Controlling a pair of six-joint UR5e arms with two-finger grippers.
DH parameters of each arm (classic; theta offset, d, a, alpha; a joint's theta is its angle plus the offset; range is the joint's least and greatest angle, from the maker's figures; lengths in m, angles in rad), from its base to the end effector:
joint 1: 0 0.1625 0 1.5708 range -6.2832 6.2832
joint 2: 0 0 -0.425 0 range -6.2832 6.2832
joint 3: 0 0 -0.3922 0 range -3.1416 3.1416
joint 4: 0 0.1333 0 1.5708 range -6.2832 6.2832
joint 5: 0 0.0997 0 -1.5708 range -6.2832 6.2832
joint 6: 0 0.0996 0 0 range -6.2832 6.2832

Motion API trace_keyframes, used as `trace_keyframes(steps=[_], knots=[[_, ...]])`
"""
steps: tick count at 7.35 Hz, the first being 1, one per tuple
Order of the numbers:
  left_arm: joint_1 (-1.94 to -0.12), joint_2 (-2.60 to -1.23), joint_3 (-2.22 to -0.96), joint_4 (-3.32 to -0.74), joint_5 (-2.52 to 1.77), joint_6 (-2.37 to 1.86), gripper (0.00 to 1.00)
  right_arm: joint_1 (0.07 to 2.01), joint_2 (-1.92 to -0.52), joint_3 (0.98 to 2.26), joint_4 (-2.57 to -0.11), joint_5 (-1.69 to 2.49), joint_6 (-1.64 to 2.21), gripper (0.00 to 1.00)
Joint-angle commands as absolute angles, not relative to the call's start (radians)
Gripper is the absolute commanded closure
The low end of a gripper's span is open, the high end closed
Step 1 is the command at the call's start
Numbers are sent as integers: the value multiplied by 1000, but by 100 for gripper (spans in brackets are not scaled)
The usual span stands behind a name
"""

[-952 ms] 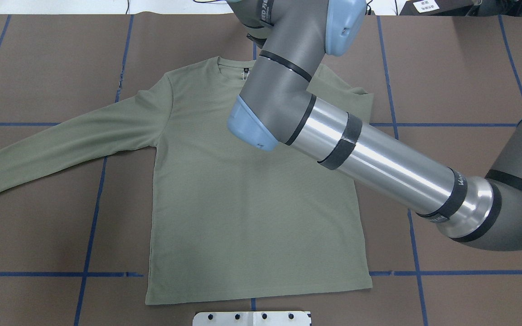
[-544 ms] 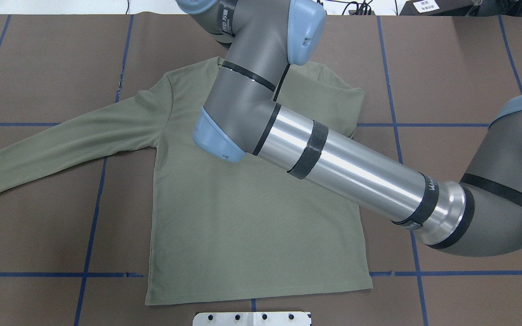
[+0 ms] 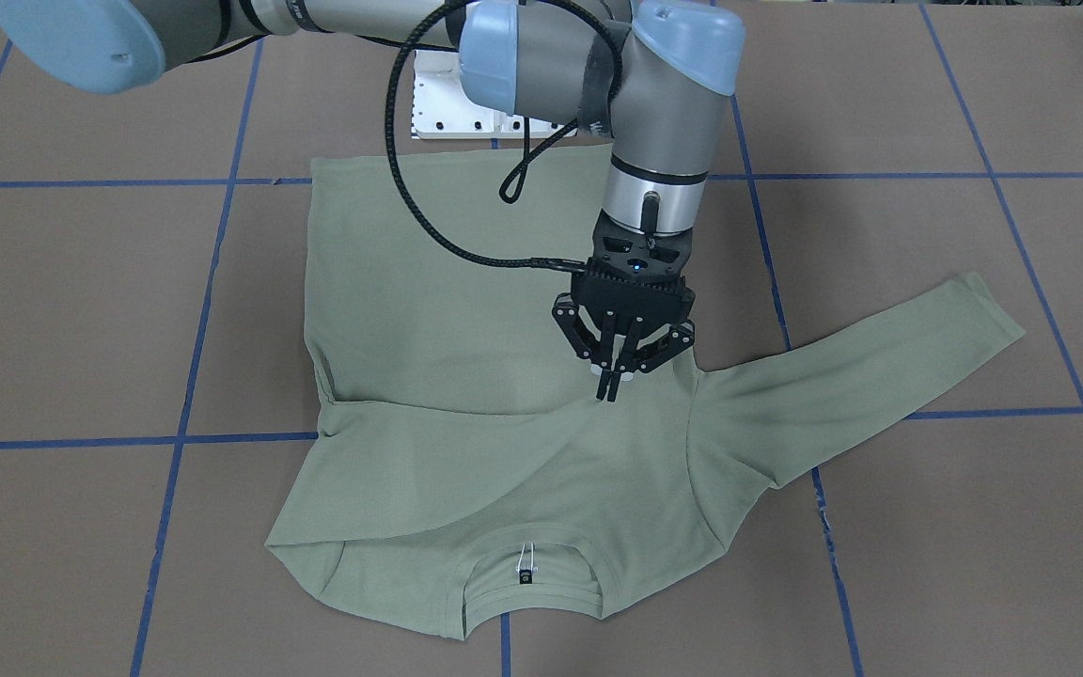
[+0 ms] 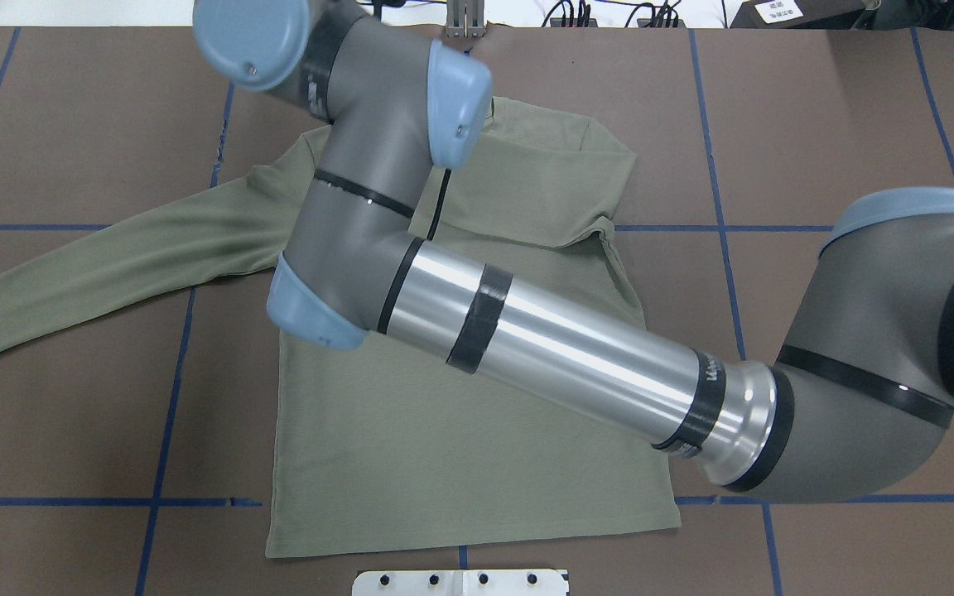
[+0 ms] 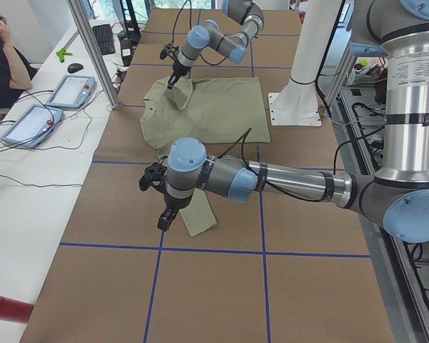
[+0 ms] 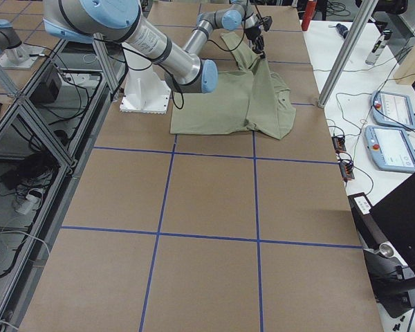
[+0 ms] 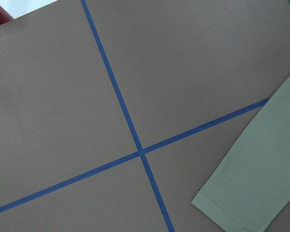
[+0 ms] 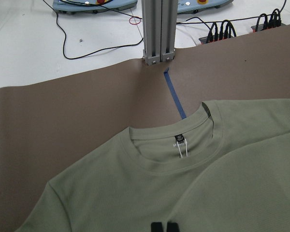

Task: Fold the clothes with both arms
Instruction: 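Grasp the sleeve cuff with the right gripper and carry it across the shirt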

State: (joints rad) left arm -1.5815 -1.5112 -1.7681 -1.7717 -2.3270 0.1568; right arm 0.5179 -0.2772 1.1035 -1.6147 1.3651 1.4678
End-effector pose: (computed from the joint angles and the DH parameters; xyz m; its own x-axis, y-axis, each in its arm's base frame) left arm -0.0701 -0.4806 0.5681 0.7225 0.3647 -0.5874 -0.1040 0.8972 0.4292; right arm -0.6312 -0.5365 -0.0108 0.6756 0.2691 0.6863 -0.5431 0.8112 0.2166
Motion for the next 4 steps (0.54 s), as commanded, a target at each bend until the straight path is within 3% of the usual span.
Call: trace_keyframes(steps=[1,3,4], knots=[[-1582,-1513,-1766,-1772,-2327,158,0,443,-281,1078,-1597,1309,1466,100],[-1582,-1513,-1764,-1772,-2327,158,0,442,-273,1072,-1562,1299,1466,98],[-1582,-1513,-1766,-1772,-2327,156,0,446,-267,1037,-1496,1298,1466,68]])
